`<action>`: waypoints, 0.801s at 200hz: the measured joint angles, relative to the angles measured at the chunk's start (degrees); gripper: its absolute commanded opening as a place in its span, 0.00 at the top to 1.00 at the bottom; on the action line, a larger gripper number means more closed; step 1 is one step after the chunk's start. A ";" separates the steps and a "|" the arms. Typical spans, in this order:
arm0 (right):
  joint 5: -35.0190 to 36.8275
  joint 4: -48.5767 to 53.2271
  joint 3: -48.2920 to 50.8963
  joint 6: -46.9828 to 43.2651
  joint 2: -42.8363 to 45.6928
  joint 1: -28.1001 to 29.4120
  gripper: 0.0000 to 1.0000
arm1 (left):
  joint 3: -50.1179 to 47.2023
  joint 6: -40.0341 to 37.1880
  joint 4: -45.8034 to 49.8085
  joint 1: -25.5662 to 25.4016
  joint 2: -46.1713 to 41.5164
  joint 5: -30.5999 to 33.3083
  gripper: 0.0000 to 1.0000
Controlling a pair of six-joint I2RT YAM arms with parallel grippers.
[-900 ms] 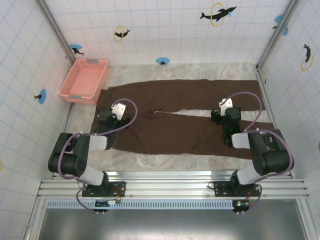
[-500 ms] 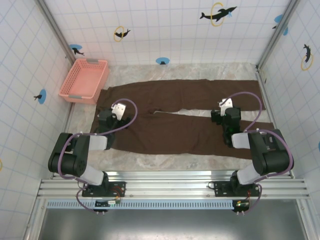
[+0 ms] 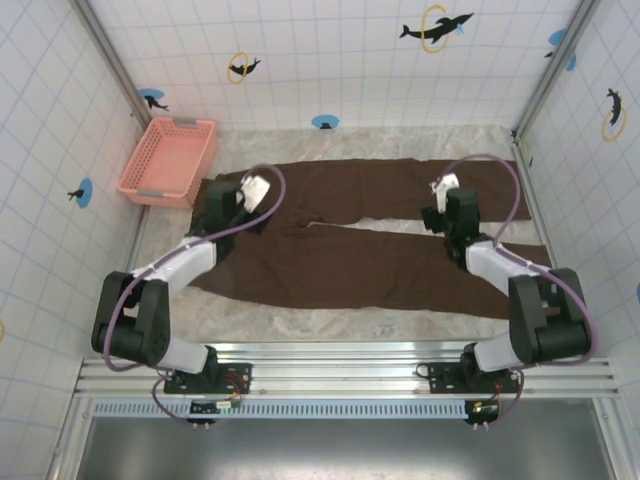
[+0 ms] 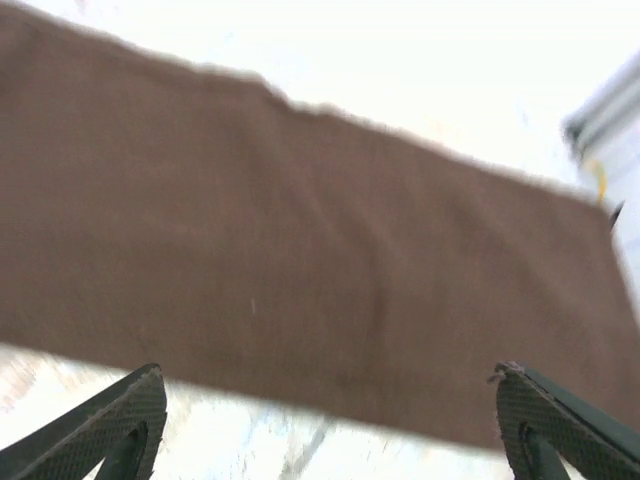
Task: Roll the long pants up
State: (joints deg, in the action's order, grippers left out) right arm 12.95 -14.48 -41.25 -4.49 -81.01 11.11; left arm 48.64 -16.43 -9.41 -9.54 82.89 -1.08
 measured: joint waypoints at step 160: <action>5.92 53.88 -5.70 -6.40 3.82 49.40 0.27 | 12.79 -26.10 44.39 -8.26 -7.98 2.36 0.02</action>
State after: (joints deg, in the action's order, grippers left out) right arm 18.87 39.40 -46.96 -10.90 -77.19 60.51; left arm 61.43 -42.52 34.98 -17.80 74.91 1.28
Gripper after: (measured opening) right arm 0.739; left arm 0.975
